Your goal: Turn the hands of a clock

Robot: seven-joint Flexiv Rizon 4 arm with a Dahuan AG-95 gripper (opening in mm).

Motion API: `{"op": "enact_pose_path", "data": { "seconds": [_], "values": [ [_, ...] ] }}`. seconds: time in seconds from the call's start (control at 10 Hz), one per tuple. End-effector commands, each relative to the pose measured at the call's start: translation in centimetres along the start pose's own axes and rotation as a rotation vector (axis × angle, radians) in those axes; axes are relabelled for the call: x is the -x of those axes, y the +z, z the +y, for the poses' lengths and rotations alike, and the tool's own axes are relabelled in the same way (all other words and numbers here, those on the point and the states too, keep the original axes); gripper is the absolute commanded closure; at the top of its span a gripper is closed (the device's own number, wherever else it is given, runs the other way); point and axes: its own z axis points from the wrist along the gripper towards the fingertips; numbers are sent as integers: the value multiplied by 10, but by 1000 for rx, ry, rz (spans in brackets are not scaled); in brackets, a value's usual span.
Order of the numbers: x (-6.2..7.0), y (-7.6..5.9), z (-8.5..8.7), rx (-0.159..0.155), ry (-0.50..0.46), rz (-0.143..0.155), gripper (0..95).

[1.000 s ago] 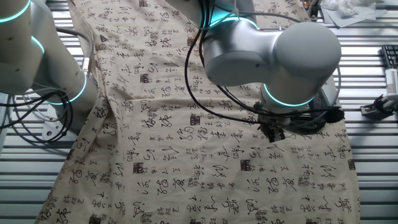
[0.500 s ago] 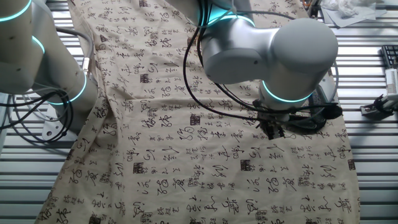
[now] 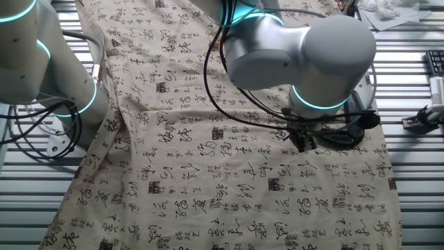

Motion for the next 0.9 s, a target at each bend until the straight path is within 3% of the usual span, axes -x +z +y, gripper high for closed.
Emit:
{"op": "enact_pose_path", "data": {
  "seconds": [0.1, 0.9],
  "values": [
    [-1, -1, 0, 1, 4, 1, 950],
    [-1, -4, 10, 5, 24, -1, 950]
  ]
}}
